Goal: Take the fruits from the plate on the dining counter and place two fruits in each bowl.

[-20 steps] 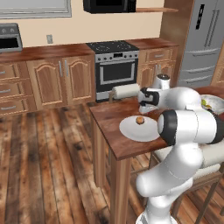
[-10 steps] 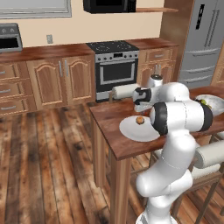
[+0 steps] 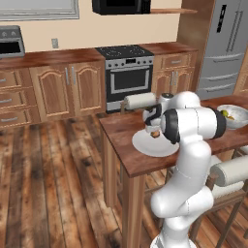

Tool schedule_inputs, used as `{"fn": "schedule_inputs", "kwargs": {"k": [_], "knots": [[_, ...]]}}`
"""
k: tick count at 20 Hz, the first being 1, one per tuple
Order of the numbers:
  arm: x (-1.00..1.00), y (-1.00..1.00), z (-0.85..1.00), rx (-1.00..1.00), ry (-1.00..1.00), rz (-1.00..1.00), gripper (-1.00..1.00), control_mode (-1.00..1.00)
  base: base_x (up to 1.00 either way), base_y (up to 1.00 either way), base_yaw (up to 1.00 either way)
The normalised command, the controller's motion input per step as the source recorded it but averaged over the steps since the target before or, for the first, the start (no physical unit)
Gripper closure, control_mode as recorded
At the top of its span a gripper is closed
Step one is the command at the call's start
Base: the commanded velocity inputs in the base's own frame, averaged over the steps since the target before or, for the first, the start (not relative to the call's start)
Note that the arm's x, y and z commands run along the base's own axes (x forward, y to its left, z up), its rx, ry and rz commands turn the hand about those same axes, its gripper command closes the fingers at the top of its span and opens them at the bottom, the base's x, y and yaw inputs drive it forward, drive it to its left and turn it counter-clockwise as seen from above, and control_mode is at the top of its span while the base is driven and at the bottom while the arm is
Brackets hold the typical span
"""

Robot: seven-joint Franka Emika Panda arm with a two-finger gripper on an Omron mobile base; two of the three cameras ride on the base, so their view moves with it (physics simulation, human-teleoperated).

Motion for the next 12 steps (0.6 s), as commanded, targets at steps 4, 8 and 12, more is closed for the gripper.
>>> {"fn": "schedule_inputs", "kwargs": {"k": [4,8,12], "knots": [[0.44,0.19,0.0,0.02,0.0,-0.19,-1.0,-1.0,0.0,0.0,0.0],[0.06,0.02,0.0,0.04,0.06,-0.14,-1.0,-1.0,0.0,0.0,0.0],[-0.05,-0.13,-0.09,0.04,0.02,-0.03,-1.0,-1.0,0.0,0.0,0.0]]}}
